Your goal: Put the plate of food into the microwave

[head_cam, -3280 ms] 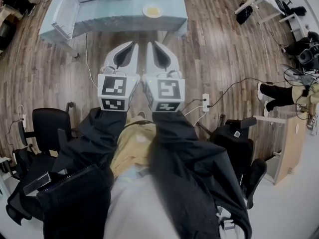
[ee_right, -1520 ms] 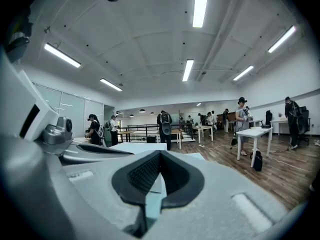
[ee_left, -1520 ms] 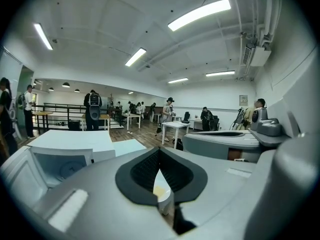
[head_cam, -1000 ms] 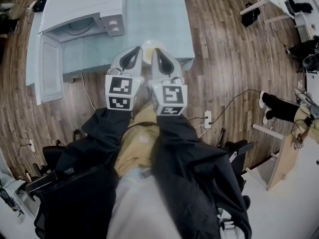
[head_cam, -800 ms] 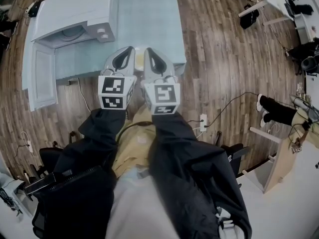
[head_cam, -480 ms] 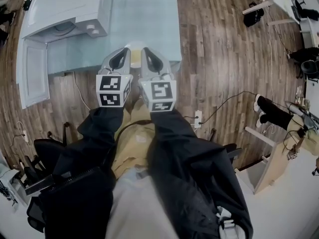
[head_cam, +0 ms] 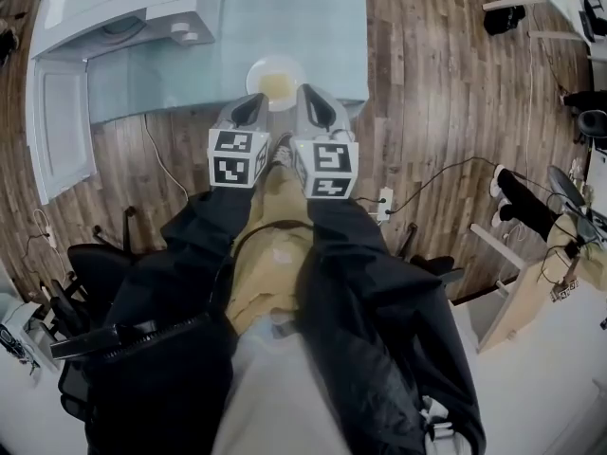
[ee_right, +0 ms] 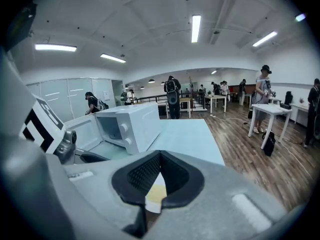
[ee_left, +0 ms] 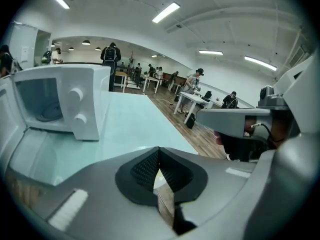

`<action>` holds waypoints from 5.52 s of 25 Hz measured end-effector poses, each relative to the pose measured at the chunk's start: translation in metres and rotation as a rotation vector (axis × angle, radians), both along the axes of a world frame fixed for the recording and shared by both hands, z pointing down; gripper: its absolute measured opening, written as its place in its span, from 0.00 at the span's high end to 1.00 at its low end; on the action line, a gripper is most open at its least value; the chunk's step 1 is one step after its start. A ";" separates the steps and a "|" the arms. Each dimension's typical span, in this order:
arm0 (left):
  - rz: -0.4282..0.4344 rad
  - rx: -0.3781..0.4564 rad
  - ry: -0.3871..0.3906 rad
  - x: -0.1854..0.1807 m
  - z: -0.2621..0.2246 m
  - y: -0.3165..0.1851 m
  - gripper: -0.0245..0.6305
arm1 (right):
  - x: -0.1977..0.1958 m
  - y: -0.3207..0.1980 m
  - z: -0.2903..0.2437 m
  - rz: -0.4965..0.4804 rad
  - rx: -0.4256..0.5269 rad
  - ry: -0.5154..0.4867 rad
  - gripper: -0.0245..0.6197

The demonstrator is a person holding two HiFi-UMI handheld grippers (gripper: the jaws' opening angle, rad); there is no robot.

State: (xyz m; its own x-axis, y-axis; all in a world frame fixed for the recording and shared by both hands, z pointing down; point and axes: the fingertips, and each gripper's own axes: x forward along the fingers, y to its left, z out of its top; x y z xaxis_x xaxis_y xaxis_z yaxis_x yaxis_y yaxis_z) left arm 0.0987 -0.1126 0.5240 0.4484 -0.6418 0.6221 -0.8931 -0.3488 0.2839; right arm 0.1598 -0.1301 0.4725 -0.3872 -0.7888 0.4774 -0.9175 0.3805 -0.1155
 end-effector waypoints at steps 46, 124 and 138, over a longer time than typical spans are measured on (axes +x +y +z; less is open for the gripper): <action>-0.380 -0.609 0.784 0.013 0.173 0.027 0.69 | 0.019 -0.002 0.120 0.025 -0.254 0.058 0.97; -0.767 -0.058 1.301 -0.315 0.037 -0.049 0.95 | -0.354 -0.056 0.037 -0.557 -0.031 0.067 0.97; -0.774 -0.113 1.323 -0.367 0.069 -0.123 0.95 | -0.389 -0.113 0.060 -0.503 -0.072 0.090 0.97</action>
